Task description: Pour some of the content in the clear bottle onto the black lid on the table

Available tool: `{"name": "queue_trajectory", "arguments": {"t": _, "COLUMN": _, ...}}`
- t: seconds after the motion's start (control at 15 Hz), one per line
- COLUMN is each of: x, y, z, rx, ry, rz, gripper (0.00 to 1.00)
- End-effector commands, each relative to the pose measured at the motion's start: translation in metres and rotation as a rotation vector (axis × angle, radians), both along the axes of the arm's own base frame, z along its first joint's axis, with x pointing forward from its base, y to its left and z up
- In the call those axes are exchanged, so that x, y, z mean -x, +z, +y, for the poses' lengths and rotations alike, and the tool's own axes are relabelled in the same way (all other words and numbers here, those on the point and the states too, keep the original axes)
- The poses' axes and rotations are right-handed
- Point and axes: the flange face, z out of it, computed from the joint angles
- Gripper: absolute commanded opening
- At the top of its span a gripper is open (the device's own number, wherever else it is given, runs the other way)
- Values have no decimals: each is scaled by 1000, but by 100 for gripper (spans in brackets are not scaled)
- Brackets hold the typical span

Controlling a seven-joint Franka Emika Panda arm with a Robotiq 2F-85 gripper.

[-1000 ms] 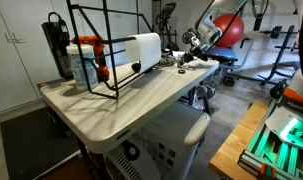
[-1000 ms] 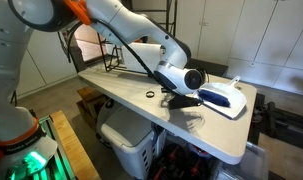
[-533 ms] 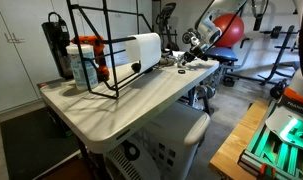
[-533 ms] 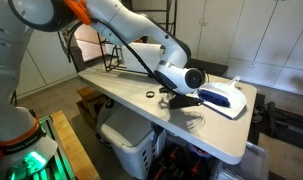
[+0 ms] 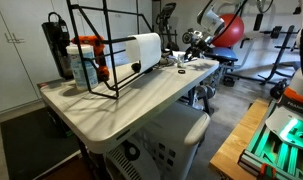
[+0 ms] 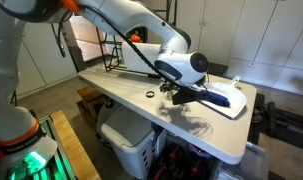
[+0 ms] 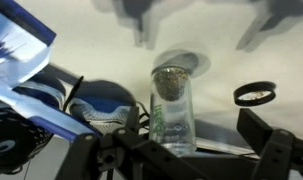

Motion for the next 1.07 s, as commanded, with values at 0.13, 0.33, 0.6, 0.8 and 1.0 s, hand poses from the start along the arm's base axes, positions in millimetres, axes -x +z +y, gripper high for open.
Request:
{"name": "queue_trajectory", "arguments": {"t": 0.13, "x": 46, "y": 87, "z": 3, "rx": 134, "ry": 8, "rz": 43, "gripper": 100}}
{"name": "queue_trajectory", "arguments": {"t": 0.33, "x": 63, "y": 138, "z": 11, "rx": 187, "ry": -70, "rz": 46, "gripper": 100}}
{"name": "queue_trajectory", "arguments": {"t": 0.6, "x": 87, "y": 190, "z": 34, "rx": 267, "ry": -165, "rz": 91, "gripper": 100}}
{"name": "queue_trajectory", "arguments": {"t": 0.8, "x": 100, "y": 211, "z": 51, "rx": 325, "ry": -271, "rz": 132, "gripper": 100}}
{"name": "queue_trajectory", "arguments": {"t": 1.0, "x": 93, "y": 216, "z": 48, "rx": 324, "ry": -247, "rz": 142, "gripper": 100}}
